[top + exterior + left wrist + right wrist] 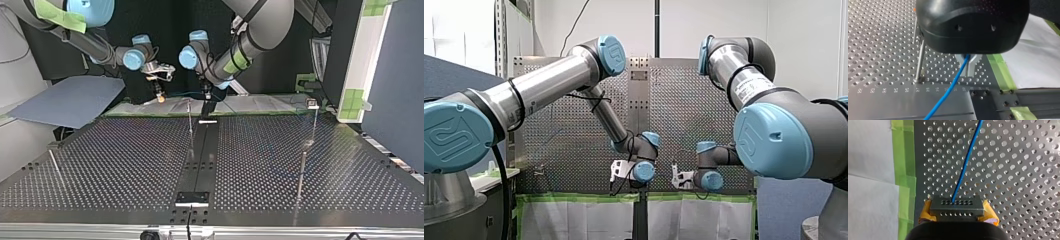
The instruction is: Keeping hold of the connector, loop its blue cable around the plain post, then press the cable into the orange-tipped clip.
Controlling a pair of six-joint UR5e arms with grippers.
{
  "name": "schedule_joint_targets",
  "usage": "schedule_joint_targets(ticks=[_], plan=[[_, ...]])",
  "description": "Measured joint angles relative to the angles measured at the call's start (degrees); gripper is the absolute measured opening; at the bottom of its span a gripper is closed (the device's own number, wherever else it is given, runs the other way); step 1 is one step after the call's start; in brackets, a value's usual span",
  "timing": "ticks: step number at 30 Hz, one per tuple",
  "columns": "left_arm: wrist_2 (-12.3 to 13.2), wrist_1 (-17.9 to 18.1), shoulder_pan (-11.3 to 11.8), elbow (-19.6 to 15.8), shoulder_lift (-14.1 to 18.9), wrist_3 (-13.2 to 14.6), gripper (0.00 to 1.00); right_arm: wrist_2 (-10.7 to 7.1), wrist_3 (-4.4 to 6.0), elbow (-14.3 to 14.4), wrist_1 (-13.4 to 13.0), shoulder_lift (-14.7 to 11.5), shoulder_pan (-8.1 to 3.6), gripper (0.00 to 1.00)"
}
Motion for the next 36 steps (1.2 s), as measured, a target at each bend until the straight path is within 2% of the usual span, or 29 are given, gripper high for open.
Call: schedule_joint_targets(ticks=[6,12,19,24,27,33,36], plan=[[0.5,0.3,0.4,0.2,0.0,0.6,0.02,0.05,-0.03,-1.4,1.6,0.0,-0.43,0.00],[3.1,0.4,0.9,0.7,-0.1,0.6,0.02,0.05,0.19,-2.3,2.3,0.0,-0.92,0.00],[7.0,0.4,1.9,0.8,-0.1,-1.1,0.02,0.01,0.43,-2.7,2.4,0.0,-1.49,0.00],[8.0,0.1,2.5,0.9,0.0,-2.0,0.02,-0.06,0.39,-3.3,2.8,0.0,-1.71,0.00],[7.1,-1.1,2.5,0.8,0.0,-2.2,0.02,-0.01,-0.34,-3.6,3.4,0.0,-1.74,0.00],[3.9,-4.2,1.8,0.8,0.1,-2.5,0.02,0.19,-3.35,-3.6,5.9,0.0,-1.98,0.00],[2.4,-4.8,1.4,0.7,0.1,-2.7,0.02,-0.28,-5.09,-3.0,7.1,-0.2,-2.22,0.00]])
